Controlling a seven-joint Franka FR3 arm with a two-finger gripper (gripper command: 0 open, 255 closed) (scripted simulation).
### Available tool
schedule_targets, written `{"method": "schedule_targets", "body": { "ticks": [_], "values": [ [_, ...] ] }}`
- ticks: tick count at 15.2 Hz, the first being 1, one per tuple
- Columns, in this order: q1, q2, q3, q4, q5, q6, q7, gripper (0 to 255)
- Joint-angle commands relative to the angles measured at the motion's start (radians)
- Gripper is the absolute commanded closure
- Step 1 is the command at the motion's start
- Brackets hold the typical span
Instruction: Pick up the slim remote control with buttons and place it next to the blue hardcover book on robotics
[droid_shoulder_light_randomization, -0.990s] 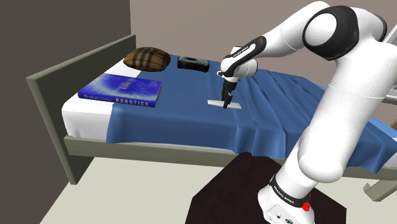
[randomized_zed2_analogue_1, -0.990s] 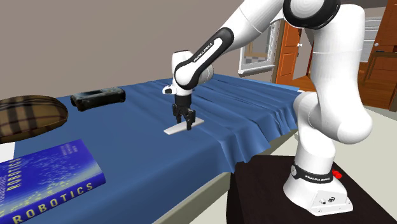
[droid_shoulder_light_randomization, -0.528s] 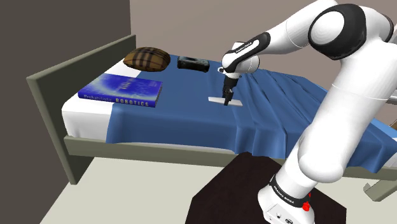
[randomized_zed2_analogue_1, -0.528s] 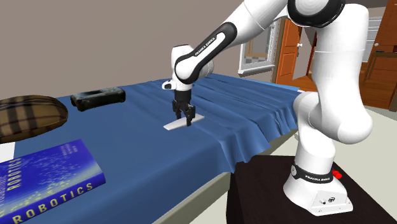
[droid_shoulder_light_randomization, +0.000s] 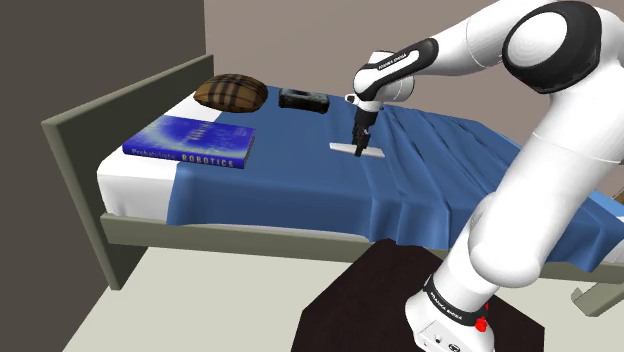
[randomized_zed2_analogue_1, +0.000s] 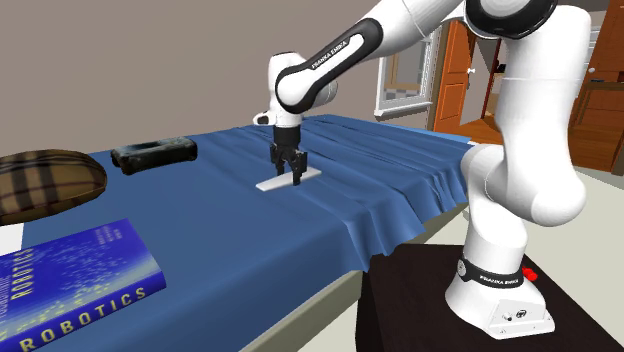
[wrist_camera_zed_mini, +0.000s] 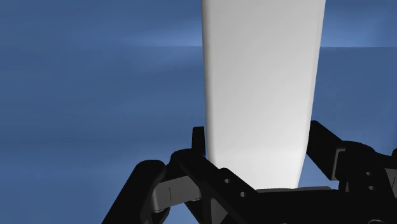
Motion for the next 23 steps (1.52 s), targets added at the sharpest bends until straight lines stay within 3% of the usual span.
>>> {"method": "schedule_targets", "body": {
  "ticks": [1,8,23],
  "values": [
    [-0.001,-0.011,-0.001,0.016,-0.007,-0.026,0.002,255],
    [0.001,-0.048,0.002,0.064,-0.028,-0.106,0.017,255],
    [0.176,-0.002,0.187,0.117,-0.004,-0.122,0.364,255]
  ]
}}
